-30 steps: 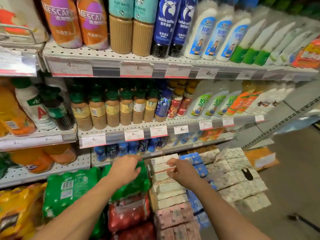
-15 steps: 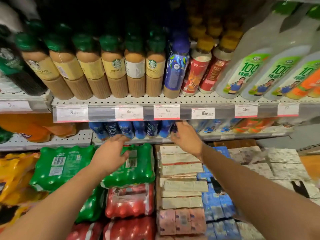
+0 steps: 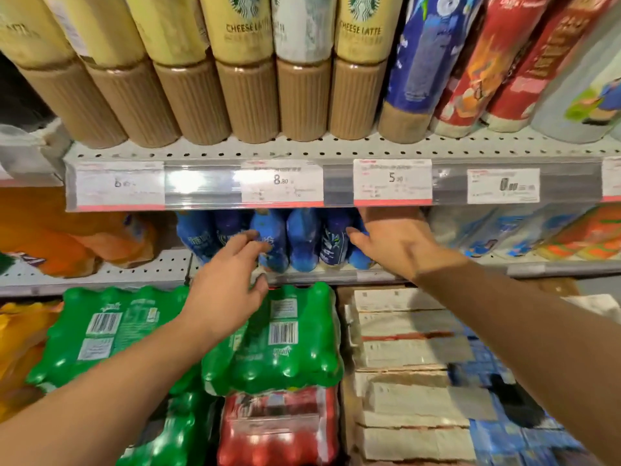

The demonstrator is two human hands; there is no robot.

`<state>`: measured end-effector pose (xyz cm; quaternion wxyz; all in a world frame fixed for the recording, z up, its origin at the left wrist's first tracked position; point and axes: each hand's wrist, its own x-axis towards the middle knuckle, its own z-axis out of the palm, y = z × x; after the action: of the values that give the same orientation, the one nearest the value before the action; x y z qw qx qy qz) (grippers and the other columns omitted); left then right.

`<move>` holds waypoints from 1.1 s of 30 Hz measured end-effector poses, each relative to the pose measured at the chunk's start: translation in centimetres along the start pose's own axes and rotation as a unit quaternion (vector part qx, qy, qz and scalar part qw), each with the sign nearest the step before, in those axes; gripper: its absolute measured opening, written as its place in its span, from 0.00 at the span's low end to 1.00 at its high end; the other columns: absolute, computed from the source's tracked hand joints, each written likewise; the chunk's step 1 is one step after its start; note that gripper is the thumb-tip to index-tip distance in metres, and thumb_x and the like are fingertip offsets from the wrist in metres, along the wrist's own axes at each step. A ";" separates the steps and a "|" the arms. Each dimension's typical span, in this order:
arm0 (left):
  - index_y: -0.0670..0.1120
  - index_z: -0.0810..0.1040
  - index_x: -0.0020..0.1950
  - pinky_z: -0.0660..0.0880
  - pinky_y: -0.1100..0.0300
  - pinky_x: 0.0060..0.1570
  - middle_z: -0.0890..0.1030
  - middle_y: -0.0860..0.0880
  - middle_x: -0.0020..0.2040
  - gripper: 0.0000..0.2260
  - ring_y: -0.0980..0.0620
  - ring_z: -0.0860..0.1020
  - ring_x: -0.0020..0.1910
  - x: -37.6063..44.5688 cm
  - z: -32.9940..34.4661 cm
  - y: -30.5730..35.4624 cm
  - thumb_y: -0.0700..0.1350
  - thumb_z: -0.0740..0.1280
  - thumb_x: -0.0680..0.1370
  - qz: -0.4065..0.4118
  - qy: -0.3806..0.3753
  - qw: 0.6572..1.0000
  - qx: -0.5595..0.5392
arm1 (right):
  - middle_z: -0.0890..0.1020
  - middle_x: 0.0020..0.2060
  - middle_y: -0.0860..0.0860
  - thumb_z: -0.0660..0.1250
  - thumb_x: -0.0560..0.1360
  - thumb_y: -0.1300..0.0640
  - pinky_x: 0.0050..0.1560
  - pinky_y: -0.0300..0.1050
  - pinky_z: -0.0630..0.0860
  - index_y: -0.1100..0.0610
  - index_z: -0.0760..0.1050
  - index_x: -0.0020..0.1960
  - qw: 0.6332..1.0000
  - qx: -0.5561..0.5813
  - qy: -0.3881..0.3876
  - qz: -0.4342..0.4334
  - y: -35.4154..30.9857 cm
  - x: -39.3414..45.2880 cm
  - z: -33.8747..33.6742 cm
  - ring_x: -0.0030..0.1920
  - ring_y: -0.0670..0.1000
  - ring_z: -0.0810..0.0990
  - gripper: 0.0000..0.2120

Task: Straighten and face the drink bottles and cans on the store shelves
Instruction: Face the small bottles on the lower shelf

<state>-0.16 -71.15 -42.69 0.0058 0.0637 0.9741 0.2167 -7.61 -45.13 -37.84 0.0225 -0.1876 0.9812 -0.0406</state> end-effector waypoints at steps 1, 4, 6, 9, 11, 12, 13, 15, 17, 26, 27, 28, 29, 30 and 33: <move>0.50 0.75 0.68 0.76 0.48 0.61 0.69 0.51 0.73 0.21 0.46 0.76 0.66 -0.1 0.3 -0.2 0.43 0.70 0.74 -0.001 0.005 1.000 -0.005 | 0.78 0.62 0.60 0.63 0.80 0.48 0.59 0.54 0.72 0.58 0.73 0.66 1.000 -0.009 0.006 -0.021 -0.5 0.4 0.3 0.62 0.63 0.76 0.19; 0.51 0.76 0.66 0.75 0.52 0.62 0.69 0.53 0.73 0.19 0.49 0.76 0.66 -0.5 0.8 -0.6 0.43 0.70 0.75 -0.003 0.018 1.000 -0.018 | 0.80 0.50 0.54 0.63 0.80 0.47 0.46 0.47 0.71 0.55 0.73 0.60 0.999 0.039 -0.022 0.002 -1.8 1.4 2.0 0.53 0.60 0.79 0.15; 0.51 0.77 0.66 0.74 0.54 0.61 0.70 0.54 0.74 0.18 0.50 0.76 0.66 -0.9 1.0 -0.8 0.43 0.69 0.76 -0.006 0.028 0.999 -0.023 | 0.79 0.56 0.53 0.65 0.80 0.48 0.45 0.46 0.71 0.54 0.71 0.65 0.998 0.057 -0.025 0.020 -2.1 1.8 3.2 0.55 0.60 0.80 0.17; 0.52 0.78 0.64 0.74 0.55 0.60 0.71 0.55 0.72 0.17 0.51 0.77 0.64 -1.1 1.1 -1.1 0.42 0.69 0.75 -0.004 0.039 0.999 -0.030 | 0.69 0.73 0.54 0.68 0.78 0.52 0.50 0.49 0.76 0.50 0.63 0.77 0.999 0.031 0.001 0.023 -1.9 1.9 4.4 0.59 0.61 0.80 0.29; 0.52 0.77 0.64 0.74 0.55 0.59 0.73 0.55 0.70 0.18 0.51 0.78 0.60 -0.8 1.2 -1.3 0.40 0.69 0.75 -0.004 0.051 0.998 -0.041 | 0.66 0.74 0.54 0.68 0.78 0.54 0.50 0.52 0.77 0.50 0.63 0.76 0.999 0.024 0.012 0.030 -1.9 1.9 5.0 0.58 0.62 0.80 0.29; 0.51 0.76 0.65 0.75 0.55 0.59 0.74 0.55 0.68 0.19 0.51 0.79 0.58 -0.5 1.2 -1.4 0.40 0.69 0.74 -0.006 0.060 0.997 -0.052 | 0.66 0.74 0.53 0.67 0.78 0.55 0.50 0.53 0.77 0.50 0.63 0.76 0.999 0.018 0.016 0.035 -1.9 1.8 5.4 0.58 0.63 0.80 0.28; 0.51 0.75 0.66 0.75 0.54 0.59 0.74 0.54 0.68 0.20 0.51 0.79 0.56 -0.1 1.2 -1.3 0.39 0.69 0.74 -0.011 0.073 0.995 -0.063 | 0.65 0.75 0.53 0.67 0.78 0.56 0.50 0.54 0.78 0.50 0.64 0.76 0.999 0.016 0.021 0.042 -1.8 1.7 5.7 0.57 0.63 0.81 0.28; 0.50 0.73 0.69 0.75 0.54 0.58 0.73 0.53 0.68 0.22 0.51 0.79 0.55 0.7 1.2 -1.1 0.39 0.68 0.74 -0.024 0.104 0.991 -0.077 | 0.64 0.76 0.53 0.66 0.78 0.57 0.50 0.54 0.79 0.51 0.65 0.75 0.998 0.025 0.030 0.052 -2.0 1.6 5.8 0.55 0.63 0.81 0.27; 0.49 0.71 0.71 0.75 0.54 0.56 0.72 0.51 0.69 0.24 0.50 0.78 0.54 1.6 1.1 -0.6 0.39 0.68 0.74 -0.035 0.132 0.987 -0.080 | 0.64 0.76 0.53 0.66 0.79 0.58 0.52 0.54 0.78 0.51 0.64 0.76 0.997 0.038 0.031 0.064 -1.9 1.5 5.8 0.56 0.63 0.81 0.26; 0.50 0.68 0.75 0.75 0.47 0.46 0.70 0.45 0.72 0.29 0.37 0.78 0.58 3.7 0.7 -1.1 0.39 0.68 0.74 -0.097 0.143 0.984 0.031 | 0.73 0.70 0.55 0.69 0.79 0.59 0.57 0.49 0.73 0.53 0.69 0.74 0.990 0.115 0.044 0.072 -1.4 1.3 5.8 0.64 0.60 0.77 0.24; 0.50 0.68 0.75 0.76 0.47 0.46 0.69 0.45 0.73 0.29 0.36 0.78 0.58 3.8 0.8 -1.2 0.39 0.68 0.74 -0.095 0.135 0.985 0.040 | 0.74 0.70 0.55 0.69 0.79 0.59 0.56 0.49 0.73 0.53 0.70 0.74 0.989 0.118 0.047 0.072 -1.4 1.4 5.9 0.63 0.61 0.77 0.24; 0.50 0.68 0.75 0.76 0.47 0.45 0.69 0.45 0.74 0.29 0.35 0.78 0.57 4.0 1.0 -1.3 0.39 0.68 0.74 -0.095 0.131 0.986 0.047 | 0.75 0.69 0.56 0.69 0.78 0.59 0.56 0.49 0.73 0.53 0.70 0.74 0.988 0.124 0.049 0.072 -1.4 1.5 5.9 0.63 0.61 0.77 0.25; 0.50 0.69 0.75 0.76 0.46 0.44 0.68 0.45 0.75 0.30 0.34 0.78 0.56 4.1 1.0 -1.4 0.38 0.68 0.73 -0.094 0.131 0.986 0.050 | 0.75 0.69 0.56 0.70 0.78 0.60 0.57 0.49 0.73 0.53 0.70 0.74 0.988 0.128 0.050 0.073 -1.5 1.6 6.0 0.63 0.61 0.77 0.26; 0.50 0.69 0.74 0.76 0.45 0.44 0.68 0.44 0.75 0.30 0.32 0.78 0.54 4.3 0.9 -1.5 0.37 0.68 0.73 -0.092 0.133 0.985 0.052 | 0.74 0.69 0.56 0.70 0.77 0.61 0.58 0.50 0.73 0.52 0.69 0.75 0.988 0.128 0.049 0.073 -1.7 1.6 6.0 0.63 0.61 0.77 0.27; 0.47 0.72 0.72 0.75 0.44 0.39 0.71 0.38 0.70 0.30 0.29 0.78 0.50 4.7 0.9 -2.0 0.33 0.70 0.71 -0.067 0.148 0.982 0.091 | 0.68 0.74 0.57 0.69 0.76 0.63 0.55 0.53 0.77 0.51 0.61 0.80 0.993 0.082 0.035 0.079 -1.9 1.8 6.5 0.60 0.63 0.79 0.35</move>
<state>-5.00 -72.00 -44.29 -0.1296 -0.0345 0.9820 0.1328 -8.23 -48.05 -44.25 0.0069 -0.1055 0.9864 -0.1255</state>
